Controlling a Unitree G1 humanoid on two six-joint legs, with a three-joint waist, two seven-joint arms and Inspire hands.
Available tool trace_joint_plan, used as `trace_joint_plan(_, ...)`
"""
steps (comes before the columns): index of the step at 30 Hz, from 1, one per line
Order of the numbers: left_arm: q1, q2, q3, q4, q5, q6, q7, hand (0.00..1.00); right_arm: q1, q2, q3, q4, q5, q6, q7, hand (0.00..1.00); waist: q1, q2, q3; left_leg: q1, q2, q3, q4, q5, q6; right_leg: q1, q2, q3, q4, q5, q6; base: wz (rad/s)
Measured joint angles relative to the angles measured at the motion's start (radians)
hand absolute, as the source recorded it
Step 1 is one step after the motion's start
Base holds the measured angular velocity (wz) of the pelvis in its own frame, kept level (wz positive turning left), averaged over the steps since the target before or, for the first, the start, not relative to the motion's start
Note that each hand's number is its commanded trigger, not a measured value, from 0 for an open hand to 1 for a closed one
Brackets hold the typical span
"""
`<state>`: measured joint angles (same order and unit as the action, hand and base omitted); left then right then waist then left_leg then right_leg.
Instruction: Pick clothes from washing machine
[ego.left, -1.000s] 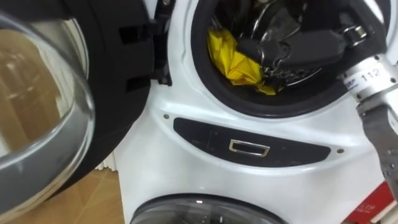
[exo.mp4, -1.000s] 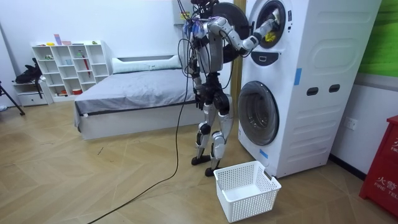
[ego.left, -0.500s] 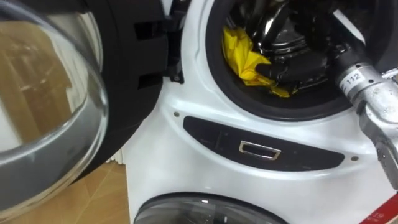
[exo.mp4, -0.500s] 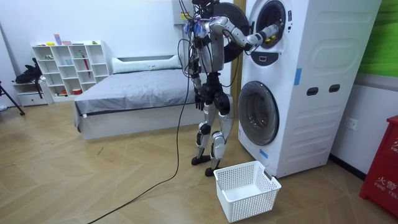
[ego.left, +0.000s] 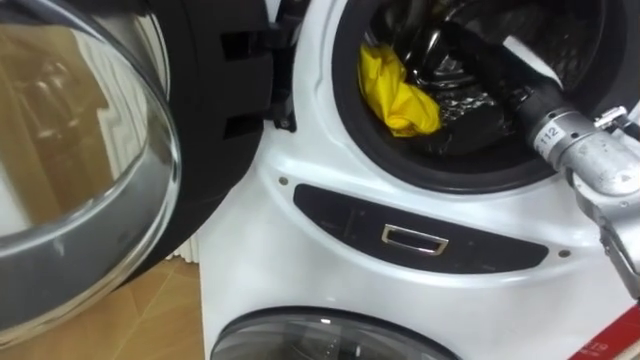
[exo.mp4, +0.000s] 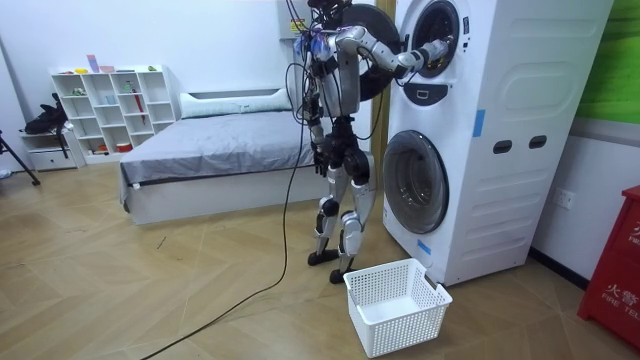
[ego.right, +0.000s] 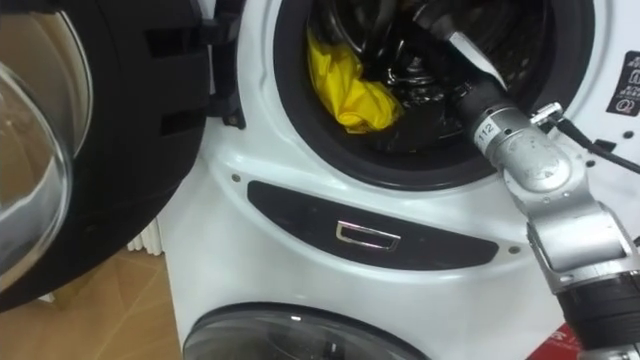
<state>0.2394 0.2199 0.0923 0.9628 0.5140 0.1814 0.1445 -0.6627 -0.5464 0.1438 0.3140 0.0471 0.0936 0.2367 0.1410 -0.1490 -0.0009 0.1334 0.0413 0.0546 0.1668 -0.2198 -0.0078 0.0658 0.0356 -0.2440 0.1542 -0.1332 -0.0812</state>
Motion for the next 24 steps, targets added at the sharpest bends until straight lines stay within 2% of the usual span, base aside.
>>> trace_joint_plan(6, -0.010, 0.004, 0.001, -0.002, -0.001, -0.001, -0.005, 0.00, -0.002, -0.010, 0.044, -0.004, 0.003, 0.010, 0.067, 0.00, 0.029, -0.005, -0.0015, 0.010, 0.004, 0.016, -0.002, 0.000, 0.000, -0.014, 0.004, 0.024, 0.006, 0.000, -0.005, -0.14)
trace_joint_plan(11, -0.009, 0.007, 0.001, -0.002, 0.000, -0.002, -0.005, 0.00, -0.003, -0.016, 0.047, -0.018, -0.010, 0.022, 0.091, 0.00, 0.035, -0.007, -0.0012, 0.013, 0.004, 0.023, -0.003, 0.000, 0.000, -0.015, 0.005, 0.032, 0.014, -0.001, -0.005, -0.04)
trace_joint_plan(16, -0.008, 0.026, -0.019, 0.000, -0.001, -0.001, -0.004, 0.00, -0.003, -0.016, 0.070, -0.100, -0.036, 0.057, 0.114, 0.00, 0.034, -0.009, -0.0021, 0.015, 0.006, 0.027, -0.011, 0.000, -0.001, -0.016, 0.010, 0.043, 0.015, -0.001, -0.006, -0.06)
trace_joint_plan(19, -0.008, 0.038, -0.037, 0.003, -0.001, 0.001, -0.003, 0.00, -0.004, -0.012, 0.085, -0.146, -0.051, 0.083, 0.112, 0.00, 0.045, -0.011, -0.0021, 0.027, 0.010, 0.029, -0.017, 0.001, -0.002, -0.015, 0.017, 0.059, 0.016, 0.002, -0.011, -0.18)
trace_joint_plan(21, -0.012, 0.037, -0.039, 0.008, -0.003, 0.005, -0.002, 0.00, -0.004, -0.008, 0.115, -0.200, -0.066, 0.102, 0.113, 1.00, 0.048, -0.012, -0.0013, 0.030, 0.012, 0.025, -0.017, 0.001, -0.002, -0.015, 0.022, 0.070, 0.016, 0.001, -0.014, -0.28)
trace_joint_plan(24, -0.027, 0.037, -0.047, 0.007, -0.002, 0.006, -0.002, 0.00, -0.004, 0.007, 0.120, -0.246, -0.135, 0.123, 0.113, 1.00, 0.048, -0.014, -0.0015, 0.030, 0.014, 0.027, -0.017, 0.001, -0.002, -0.015, 0.025, 0.076, 0.016, -0.001, -0.018, -0.03)
